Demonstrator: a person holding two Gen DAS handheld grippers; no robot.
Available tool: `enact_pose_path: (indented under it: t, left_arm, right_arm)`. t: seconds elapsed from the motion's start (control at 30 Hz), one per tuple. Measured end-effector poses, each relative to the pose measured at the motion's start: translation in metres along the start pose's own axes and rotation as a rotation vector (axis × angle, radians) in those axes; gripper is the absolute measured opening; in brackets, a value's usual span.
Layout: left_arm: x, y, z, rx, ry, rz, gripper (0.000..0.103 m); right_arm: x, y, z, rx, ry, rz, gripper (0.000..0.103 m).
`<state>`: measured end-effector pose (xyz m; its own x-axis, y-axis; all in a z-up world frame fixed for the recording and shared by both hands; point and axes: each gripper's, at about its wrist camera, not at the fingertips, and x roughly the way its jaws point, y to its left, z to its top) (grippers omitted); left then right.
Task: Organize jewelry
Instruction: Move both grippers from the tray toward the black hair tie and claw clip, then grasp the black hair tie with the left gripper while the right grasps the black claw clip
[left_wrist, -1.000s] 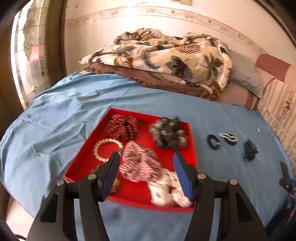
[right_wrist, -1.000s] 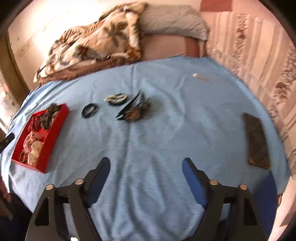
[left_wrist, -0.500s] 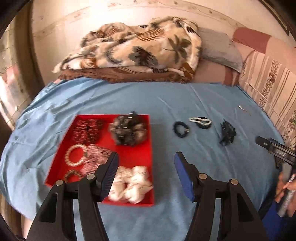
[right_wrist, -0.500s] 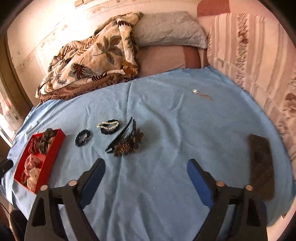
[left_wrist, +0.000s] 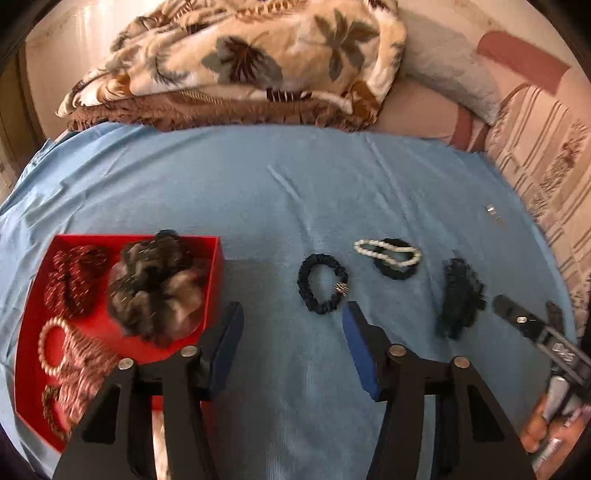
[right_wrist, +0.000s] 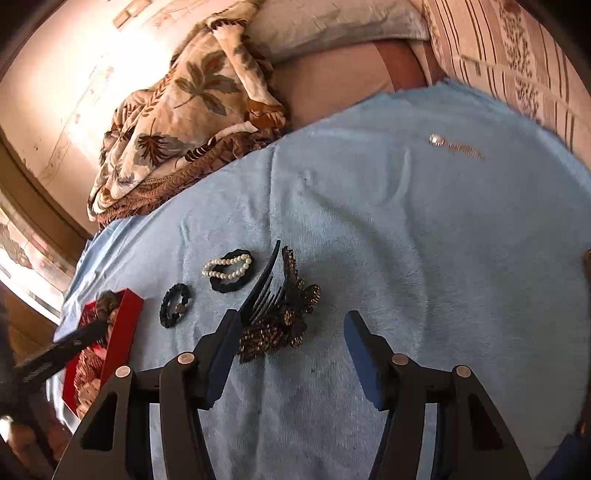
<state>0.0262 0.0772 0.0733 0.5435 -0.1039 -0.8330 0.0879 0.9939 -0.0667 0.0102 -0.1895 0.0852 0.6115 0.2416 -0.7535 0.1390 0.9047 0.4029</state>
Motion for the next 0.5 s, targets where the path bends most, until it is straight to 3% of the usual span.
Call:
enact_pose_path:
  t: [0.33,0.47,0.5]
  left_arm:
    - [0.081,0.0,0.019,0.048,0.112,0.053,0.051]
    - [0.09,-0.006,0.023,0.088,0.098,0.067,0.051]
    - [0.089,-0.007,0.024,0.096,0.093,0.064,0.046]
  right_arm:
    - [0.032,-0.006,0.009,0.03,0.069,-0.01,0.051]
    - [0.042,-0.008,0.01,0.047,0.094,0.01,0.034]
    - [0.044,-0.007,0.011,0.049,0.098,0.018,0.03]
